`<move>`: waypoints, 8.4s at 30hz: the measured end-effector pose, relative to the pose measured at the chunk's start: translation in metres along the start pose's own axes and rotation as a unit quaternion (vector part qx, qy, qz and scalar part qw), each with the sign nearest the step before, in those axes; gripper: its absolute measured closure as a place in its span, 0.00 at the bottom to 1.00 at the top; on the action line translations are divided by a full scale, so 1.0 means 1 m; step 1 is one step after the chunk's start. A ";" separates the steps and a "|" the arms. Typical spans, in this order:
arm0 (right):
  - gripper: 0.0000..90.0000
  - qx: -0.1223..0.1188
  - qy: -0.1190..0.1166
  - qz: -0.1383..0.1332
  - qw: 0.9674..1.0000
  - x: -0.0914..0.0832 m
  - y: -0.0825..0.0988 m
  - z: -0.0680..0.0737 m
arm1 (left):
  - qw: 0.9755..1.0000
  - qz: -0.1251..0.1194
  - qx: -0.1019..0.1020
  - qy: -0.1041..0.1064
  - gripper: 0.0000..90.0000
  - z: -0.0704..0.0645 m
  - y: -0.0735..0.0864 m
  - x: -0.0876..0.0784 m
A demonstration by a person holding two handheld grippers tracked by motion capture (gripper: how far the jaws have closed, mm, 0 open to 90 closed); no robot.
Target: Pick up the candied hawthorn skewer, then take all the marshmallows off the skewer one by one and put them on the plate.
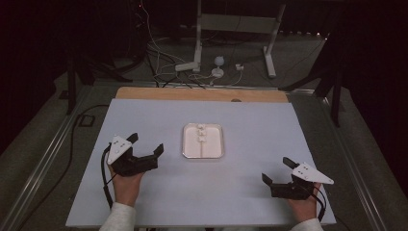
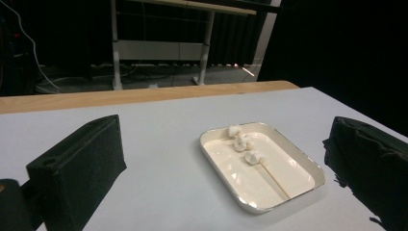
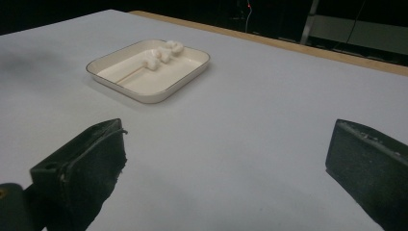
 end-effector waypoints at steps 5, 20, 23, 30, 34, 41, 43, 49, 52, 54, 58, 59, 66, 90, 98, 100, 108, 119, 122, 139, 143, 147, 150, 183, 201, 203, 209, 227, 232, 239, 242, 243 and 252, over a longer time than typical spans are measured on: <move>0.00 0.002 0.001 0.000 1.000 -0.001 0.000 -0.001 | 1.000 0.008 -0.001 0.006 0.01 -0.012 -0.001 0.013; 0.00 0.003 0.000 0.007 1.000 0.001 0.002 -0.001 | 0.999 0.034 0.012 0.024 0.01 -0.047 0.008 0.056; 0.00 0.004 -0.001 0.007 1.000 0.001 0.002 -0.002 | 0.999 0.041 0.017 0.029 0.01 -0.054 0.012 0.064; 0.00 0.004 -0.001 0.008 1.000 0.002 0.002 -0.002 | 0.998 0.050 0.025 0.035 0.03 -0.066 0.019 0.078; 0.00 0.004 -0.001 0.008 1.000 0.001 0.002 -0.002 | 0.997 0.060 0.026 0.039 0.04 -0.071 0.025 0.087; 0.00 0.007 0.001 0.007 1.000 0.000 0.002 -0.003 | 0.994 0.100 0.033 0.034 0.04 -0.083 0.038 0.105; 0.00 0.007 0.002 0.008 1.000 0.000 0.002 -0.003 | 0.993 0.107 0.034 0.037 0.04 -0.085 0.042 0.109; 0.00 0.007 0.002 0.008 1.000 0.000 0.002 -0.003 | 0.991 0.126 0.040 0.035 0.04 -0.091 0.051 0.118; 0.00 0.007 0.003 0.008 1.000 0.000 0.002 -0.004 | 0.990 0.132 0.040 0.035 0.04 -0.094 0.053 0.122; 0.00 0.008 0.003 0.007 1.000 0.000 0.003 -0.004 | 0.989 0.135 0.041 0.036 0.05 -0.094 0.054 0.123; 0.00 0.009 0.003 0.008 1.000 0.000 0.003 -0.004 | 0.986 0.158 0.043 0.035 0.09 -0.098 0.058 0.127; 0.00 0.008 0.004 0.008 1.000 0.000 0.003 -0.004 | 0.984 0.170 0.043 0.036 0.09 -0.100 0.060 0.129; 0.00 0.009 0.004 0.007 1.000 0.000 0.003 -0.005 | 0.975 0.212 0.069 0.012 0.19 -0.110 0.071 0.137; 0.00 0.011 0.006 0.009 1.000 -0.001 0.004 -0.005 | 0.964 0.263 0.029 0.012 1.00 -0.094 0.066 0.128; 0.00 0.013 0.007 0.009 1.000 -0.001 0.004 -0.006 | 0.959 0.279 0.009 0.039 1.00 -0.088 0.061 0.113; 0.00 0.012 0.007 0.010 1.000 0.000 0.004 -0.005 | 0.954 0.296 0.015 0.044 0.99 -0.085 0.066 0.111; 0.00 0.013 0.009 0.011 1.000 0.000 0.004 -0.006 | 0.953 0.297 -0.001 0.056 1.00 -0.080 0.064 0.109; 0.00 0.013 0.009 0.012 1.000 0.000 0.004 -0.006 | 0.961 0.268 -0.020 0.071 1.00 -0.068 0.051 0.097; 0.00 0.013 0.009 0.012 1.000 0.000 0.004 -0.006 | 0.962 0.261 -0.024 0.076 1.00 -0.065 0.048 0.094; 0.00 0.016 0.008 0.010 1.000 0.000 0.004 -0.007 | 0.970 0.219 -0.046 0.094 1.00 -0.045 0.036 0.074; 0.00 0.019 0.008 0.009 1.000 0.000 0.004 -0.007 | 0.971 0.213 -0.047 0.094 1.00 -0.041 0.034 0.070; 0.00 0.020 0.007 0.009 1.000 0.000 0.004 -0.007 | 0.972 0.207 -0.052 0.097 1.00 -0.037 0.032 0.066; 0.00 0.022 0.006 0.008 1.000 0.001 0.004 -0.007 | 0.973 0.201 -0.054 0.100 1.00 -0.035 0.030 0.062; 0.00 0.038 -0.064 -0.017 0.997 0.027 -0.065 0.008 | 0.978 0.135 -0.014 0.161 1.00 -0.051 0.021 0.038; 0.05 0.061 -0.165 -0.021 0.984 0.104 -0.122 0.026 | 0.976 0.111 0.003 0.187 1.00 -0.059 0.021 0.034; 0.05 0.072 -0.176 -0.013 0.982 0.110 -0.126 0.026 | 0.976 0.109 0.005 0.188 1.00 -0.059 0.021 0.033; 0.06 0.114 -0.205 0.003 0.972 0.133 -0.132 0.020 | 0.975 0.099 0.016 0.199 1.00 -0.064 0.022 0.034; 0.78 0.203 -0.223 0.011 0.953 0.159 -0.133 0.019 | 0.972 0.081 0.026 0.220 1.00 -0.073 0.026 0.033; 0.83 0.201 -0.218 0.025 0.955 0.159 -0.136 0.019 | 0.971 0.085 0.032 0.223 1.00 -0.075 0.029 0.035; 0.86 0.188 -0.210 0.017 0.959 0.155 -0.148 0.021 | 0.972 0.075 0.044 0.219 1.00 -0.078 0.030 0.033; 0.87 0.191 -0.212 0.008 0.958 0.155 -0.152 0.021 | 0.973 0.071 0.048 0.216 1.00 -0.077 0.029 0.032; 0.88 0.192 -0.210 0.009 0.959 0.155 -0.153 0.021 | 0.973 0.069 0.049 0.215 1.00 -0.077 0.029 0.031; 0.90 0.189 -0.177 -0.012 0.966 0.149 -0.157 0.016 | 0.972 0.079 0.080 0.206 1.00 -0.078 0.031 0.030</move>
Point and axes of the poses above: each handheld gripper's, and its own axes: x roughly forward along the jaws, y roughly out of its underside, z roughly to its left, the point moved 3 cm from there along x, roughly forward along the jaws, and after that the axes turned 15 degrees about -y, right-handed, at the moved point
